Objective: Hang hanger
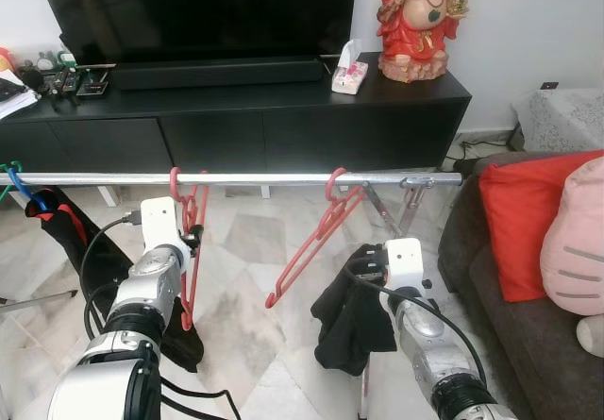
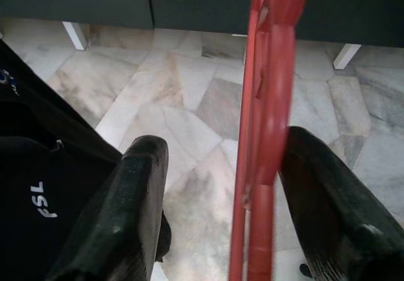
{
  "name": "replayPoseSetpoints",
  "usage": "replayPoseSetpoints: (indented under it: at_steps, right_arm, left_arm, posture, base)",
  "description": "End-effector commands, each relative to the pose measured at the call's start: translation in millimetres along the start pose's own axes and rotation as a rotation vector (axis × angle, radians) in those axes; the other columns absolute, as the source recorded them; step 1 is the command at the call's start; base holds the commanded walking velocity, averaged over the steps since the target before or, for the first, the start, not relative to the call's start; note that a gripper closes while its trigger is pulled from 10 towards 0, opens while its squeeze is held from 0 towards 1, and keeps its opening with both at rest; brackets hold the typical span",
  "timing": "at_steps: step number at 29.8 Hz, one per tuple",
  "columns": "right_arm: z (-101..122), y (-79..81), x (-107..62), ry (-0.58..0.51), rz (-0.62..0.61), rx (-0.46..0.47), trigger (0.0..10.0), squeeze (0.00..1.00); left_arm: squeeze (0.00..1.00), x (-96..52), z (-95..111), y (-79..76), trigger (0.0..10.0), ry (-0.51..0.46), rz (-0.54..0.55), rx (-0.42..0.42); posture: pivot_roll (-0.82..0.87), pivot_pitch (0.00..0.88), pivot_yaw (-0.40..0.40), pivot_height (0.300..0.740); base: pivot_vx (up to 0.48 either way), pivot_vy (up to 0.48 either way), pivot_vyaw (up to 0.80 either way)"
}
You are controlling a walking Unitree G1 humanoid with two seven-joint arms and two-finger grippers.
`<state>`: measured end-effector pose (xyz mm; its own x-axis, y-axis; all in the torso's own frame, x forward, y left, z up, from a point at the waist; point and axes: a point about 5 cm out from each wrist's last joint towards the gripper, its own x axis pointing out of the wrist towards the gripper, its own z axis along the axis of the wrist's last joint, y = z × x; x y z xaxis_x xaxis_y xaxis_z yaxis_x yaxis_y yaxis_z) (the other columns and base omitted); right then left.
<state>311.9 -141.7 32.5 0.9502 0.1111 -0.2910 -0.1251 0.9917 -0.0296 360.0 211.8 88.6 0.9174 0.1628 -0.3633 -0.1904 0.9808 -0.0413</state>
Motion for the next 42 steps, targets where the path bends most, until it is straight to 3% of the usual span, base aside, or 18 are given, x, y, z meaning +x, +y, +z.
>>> replayPoseSetpoints:
  at_steps: [1,20,37,42]
  right_arm:
    - [8.9,1.6,3.0,-0.028,0.006,-0.003,10.0,0.0]
    - [9.0,2.5,3.2,-0.028,0.007,-0.003,10.0,0.0]
    - [9.6,2.8,3.6,-0.028,0.009,-0.004,10.0,0.0]
    - [9.6,3.0,3.6,-0.028,0.01,-0.005,10.0,0.0]
  left_arm:
    - [0.0,1.1,3.7,-0.8,0.0,-0.009,-0.008,0.004]
    - [0.0,1.7,5.6,-6.6,0.0,-0.043,-0.052,0.016]
    - [0.0,1.0,3.2,-1.6,0.0,-0.049,-0.039,0.042]
    - [0.0,-2.4,12.1,3.9,0.0,-0.139,-0.029,0.082]
  posture:
    - [-0.11,0.0,0.015,0.74]
    - [-0.11,0.0,0.015,0.74]
    - [-0.11,0.0,0.014,0.74]
    - [-0.11,0.0,0.012,0.74]
  base:
    - [0.0,0.0,0.0]
    - [0.0,0.0,0.0]
    - [0.0,0.0,0.0]
    - [0.0,0.0,0.0]
